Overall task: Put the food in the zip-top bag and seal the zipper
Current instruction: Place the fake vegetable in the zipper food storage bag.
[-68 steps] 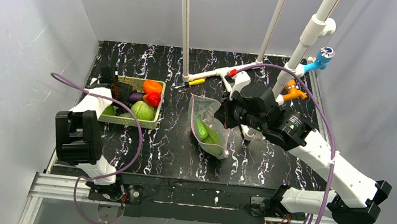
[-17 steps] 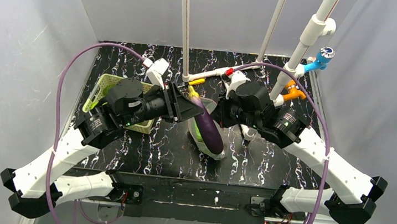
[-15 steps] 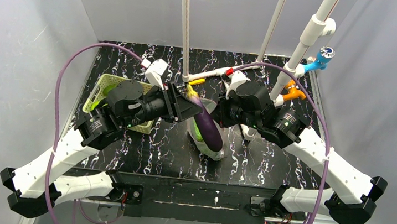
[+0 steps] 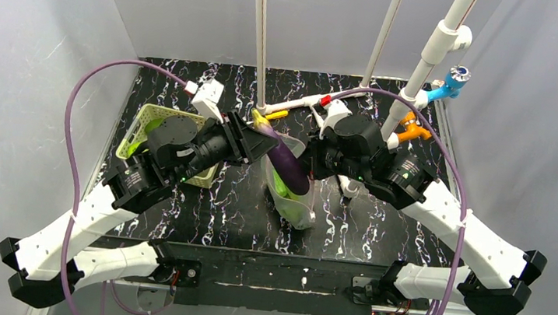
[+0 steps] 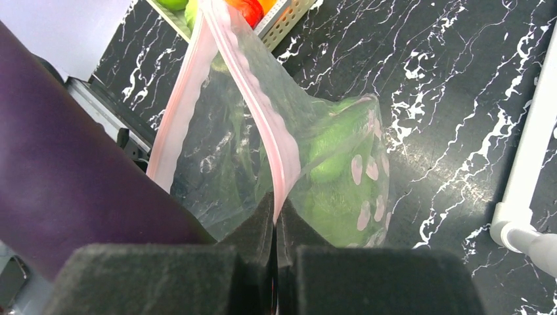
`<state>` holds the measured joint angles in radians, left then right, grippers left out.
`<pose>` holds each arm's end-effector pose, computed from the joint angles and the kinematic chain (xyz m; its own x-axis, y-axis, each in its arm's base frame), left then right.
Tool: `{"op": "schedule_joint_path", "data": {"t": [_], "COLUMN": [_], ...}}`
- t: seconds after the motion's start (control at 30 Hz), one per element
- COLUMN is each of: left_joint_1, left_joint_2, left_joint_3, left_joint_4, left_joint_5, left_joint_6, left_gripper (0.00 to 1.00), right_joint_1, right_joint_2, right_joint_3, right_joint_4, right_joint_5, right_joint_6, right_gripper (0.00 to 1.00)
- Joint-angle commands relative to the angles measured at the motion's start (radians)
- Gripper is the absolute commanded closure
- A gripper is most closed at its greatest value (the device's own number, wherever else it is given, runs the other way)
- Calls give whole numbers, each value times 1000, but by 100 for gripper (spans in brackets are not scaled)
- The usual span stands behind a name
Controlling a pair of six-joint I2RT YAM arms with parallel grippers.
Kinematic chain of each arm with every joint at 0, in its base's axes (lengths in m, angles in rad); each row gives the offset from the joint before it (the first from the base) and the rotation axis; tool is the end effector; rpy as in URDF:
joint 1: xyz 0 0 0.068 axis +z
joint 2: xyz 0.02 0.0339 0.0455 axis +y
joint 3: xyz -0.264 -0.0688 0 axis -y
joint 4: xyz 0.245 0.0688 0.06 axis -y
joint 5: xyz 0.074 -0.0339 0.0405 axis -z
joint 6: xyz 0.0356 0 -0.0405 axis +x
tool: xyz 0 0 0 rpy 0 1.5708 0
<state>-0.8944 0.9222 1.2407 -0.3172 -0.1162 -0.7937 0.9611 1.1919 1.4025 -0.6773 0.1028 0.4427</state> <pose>0.1183 -0.1407 0.4577 -0.4999 -0.5085 -0.7011 0.4928 0.4987 -0.7131 0.1445 0.2005 0.4194 -0.5597 -0.0571 -0.8267 -0.5791 0.7406 0.3408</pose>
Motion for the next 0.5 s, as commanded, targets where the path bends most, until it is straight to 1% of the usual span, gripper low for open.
{"op": "schedule_joint_path", "data": {"t": [0.0,0.1,0.2,0.3,0.47], "left_joint_1": [-7,-6,-7,-7,-7], "left_joint_2": [-4,-21,-14,12,32], "left_joint_3": [-22,-75,-99,-90,-160], "left_joint_4": [32,43,45,-15,44], "left_joint_5": [-10,-18,10,38,107], "left_joint_6": [-12,-22,-26,-43,-119], "left_gripper": [100,100,100,100,100], "right_joint_1": [-7,-7,-8,-17,-38], "right_joint_2": [-16,-8,-5,-8,-24], "right_joint_3": [69,81,75,69,37], "right_joint_4": [56,75,117,146,186], "right_joint_5": [1,-2,-10,-28,-58], "right_joint_6": [44,110,158,167,174], "right_gripper": [99,99,99,99,99]}}
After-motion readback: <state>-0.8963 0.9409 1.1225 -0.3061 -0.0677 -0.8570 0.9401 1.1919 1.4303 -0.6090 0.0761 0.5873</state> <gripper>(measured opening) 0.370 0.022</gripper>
